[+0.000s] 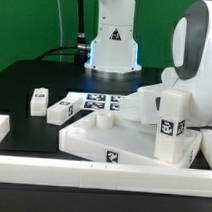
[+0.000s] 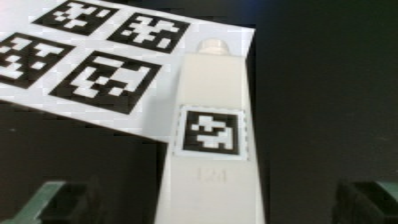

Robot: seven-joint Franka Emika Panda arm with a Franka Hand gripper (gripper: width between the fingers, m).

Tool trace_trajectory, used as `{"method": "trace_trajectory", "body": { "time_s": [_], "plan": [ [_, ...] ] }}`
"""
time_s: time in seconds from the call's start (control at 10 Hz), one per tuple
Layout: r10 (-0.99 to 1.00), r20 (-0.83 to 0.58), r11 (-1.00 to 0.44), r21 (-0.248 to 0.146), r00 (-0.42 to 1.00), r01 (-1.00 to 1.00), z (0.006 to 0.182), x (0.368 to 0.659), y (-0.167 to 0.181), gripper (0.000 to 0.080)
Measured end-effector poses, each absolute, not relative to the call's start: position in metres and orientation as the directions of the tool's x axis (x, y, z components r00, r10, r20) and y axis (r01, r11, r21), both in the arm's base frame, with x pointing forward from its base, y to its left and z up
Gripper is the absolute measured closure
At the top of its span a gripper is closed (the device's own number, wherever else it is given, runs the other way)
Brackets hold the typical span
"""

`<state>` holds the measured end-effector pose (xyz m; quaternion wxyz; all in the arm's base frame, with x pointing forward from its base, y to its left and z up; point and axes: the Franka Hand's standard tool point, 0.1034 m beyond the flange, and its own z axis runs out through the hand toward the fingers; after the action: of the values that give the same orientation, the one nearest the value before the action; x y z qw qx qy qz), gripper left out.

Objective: Assemble desk

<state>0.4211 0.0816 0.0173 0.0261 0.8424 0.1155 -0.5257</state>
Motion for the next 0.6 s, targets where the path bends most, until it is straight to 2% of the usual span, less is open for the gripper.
{"method": "trace_trajectory", "body": {
  "time_s": [0.3, 0.4, 0.5, 0.6],
  "plan": [
    [0.157, -0.890, -0.974, -0.067, 0.429, 0.218, 0.0165, 0.4216, 0.0820, 0.0150],
    [0.157, -0.890, -0.974, -0.067, 0.429, 0.218, 0.0165, 0.4216, 0.0819, 0.0285],
    [0.157, -0.890, -0.974, -0.067, 0.429, 0.217, 0.0165, 0.4217, 0.0816, 0.0285],
    [0.156, -0.890, -0.974, -0.067, 0.429, 0.217, 0.0165, 0.4217, 0.0814, 0.0425]
  ]
}}
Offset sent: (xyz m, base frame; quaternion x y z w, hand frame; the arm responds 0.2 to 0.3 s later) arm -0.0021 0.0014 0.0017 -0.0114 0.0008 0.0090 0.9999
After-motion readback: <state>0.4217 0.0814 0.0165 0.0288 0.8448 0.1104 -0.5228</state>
